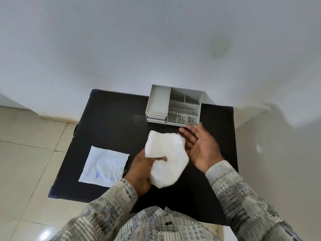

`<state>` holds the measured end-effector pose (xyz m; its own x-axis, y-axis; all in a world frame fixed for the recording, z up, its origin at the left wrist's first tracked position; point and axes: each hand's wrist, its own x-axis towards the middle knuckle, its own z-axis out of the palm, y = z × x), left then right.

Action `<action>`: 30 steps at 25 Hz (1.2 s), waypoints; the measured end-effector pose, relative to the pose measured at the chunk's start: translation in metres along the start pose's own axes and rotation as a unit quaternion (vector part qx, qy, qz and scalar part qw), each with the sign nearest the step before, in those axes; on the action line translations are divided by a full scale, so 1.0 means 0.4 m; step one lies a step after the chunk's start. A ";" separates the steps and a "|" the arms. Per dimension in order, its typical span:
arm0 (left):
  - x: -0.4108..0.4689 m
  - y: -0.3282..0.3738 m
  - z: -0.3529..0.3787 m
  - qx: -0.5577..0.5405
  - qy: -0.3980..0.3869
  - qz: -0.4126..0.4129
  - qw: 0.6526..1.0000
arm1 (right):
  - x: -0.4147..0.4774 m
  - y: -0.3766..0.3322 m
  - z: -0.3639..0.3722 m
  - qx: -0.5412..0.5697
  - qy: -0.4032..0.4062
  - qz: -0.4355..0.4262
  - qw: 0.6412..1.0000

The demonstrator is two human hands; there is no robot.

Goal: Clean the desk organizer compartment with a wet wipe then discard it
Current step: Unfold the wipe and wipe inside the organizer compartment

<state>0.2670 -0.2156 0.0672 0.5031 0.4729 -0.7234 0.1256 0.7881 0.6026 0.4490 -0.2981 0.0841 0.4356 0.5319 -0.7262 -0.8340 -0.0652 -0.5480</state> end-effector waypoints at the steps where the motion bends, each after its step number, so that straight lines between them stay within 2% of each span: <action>1: 0.012 0.007 -0.005 -0.021 0.022 -0.004 1.000 | -0.008 0.004 -0.019 0.000 -0.009 0.010 1.000; 4: 0.044 0.027 -0.018 -0.064 0.090 0.021 0.994 | -0.080 0.068 -0.047 -0.144 -0.099 0.070 0.982; 6: 0.046 0.037 -0.007 -0.086 0.105 0.046 0.990 | -0.134 0.132 -0.021 -0.262 -0.167 0.042 0.949; 8: 0.041 0.039 0.012 -0.068 0.099 0.067 0.991 | -0.145 0.169 0.018 -0.237 -0.141 0.007 0.961; 11: 0.017 0.014 0.057 -0.034 0.087 0.076 0.993 | -0.102 0.148 0.043 -0.106 -0.047 0.035 0.993; 15: 0.005 0.023 0.080 -0.004 0.068 0.093 0.993 | -0.066 0.103 0.034 -0.173 0.003 0.012 0.985; 19: 0.060 0.139 0.010 0.020 0.026 0.065 0.997 | -0.078 0.101 0.025 -0.216 -0.046 -0.006 0.975; 22: 0.118 0.218 -0.026 0.123 0.069 0.122 0.983 | -0.082 0.113 0.025 -0.245 -0.076 -0.025 0.966; 24: 0.148 0.261 -0.027 0.100 0.104 0.157 0.977 | -0.064 0.104 0.026 -0.251 -0.077 -0.022 0.965; 25: 0.160 0.282 -0.033 0.084 0.099 0.149 0.980 | -0.055 0.096 0.026 -0.252 -0.083 -0.019 0.964; 27: 0.174 0.320 -0.055 0.139 -0.032 0.051 0.988 | -0.041 0.079 0.030 -0.255 -0.118 -0.013 0.960; 28: 0.175 0.335 -0.064 0.212 -0.123 -0.014 0.969 | -0.036 0.072 0.033 -0.261 -0.136 -0.010 0.956; 29: 0.179 0.345 -0.069 0.290 -0.201 -0.062 0.934 | -0.029 0.066 0.034 -0.275 -0.148 -0.008 0.950; 30: 0.186 0.349 -0.071 0.355 -0.246 -0.083 0.898 | -0.022 0.060 0.037 -0.285 -0.156 -0.007 0.946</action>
<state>0.2978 -0.0592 0.0882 0.7227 0.0030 -0.6912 0.6588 0.2995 0.6901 0.4203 -0.2919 0.0834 0.2504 0.7536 -0.6078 -0.4715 -0.4534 -0.7564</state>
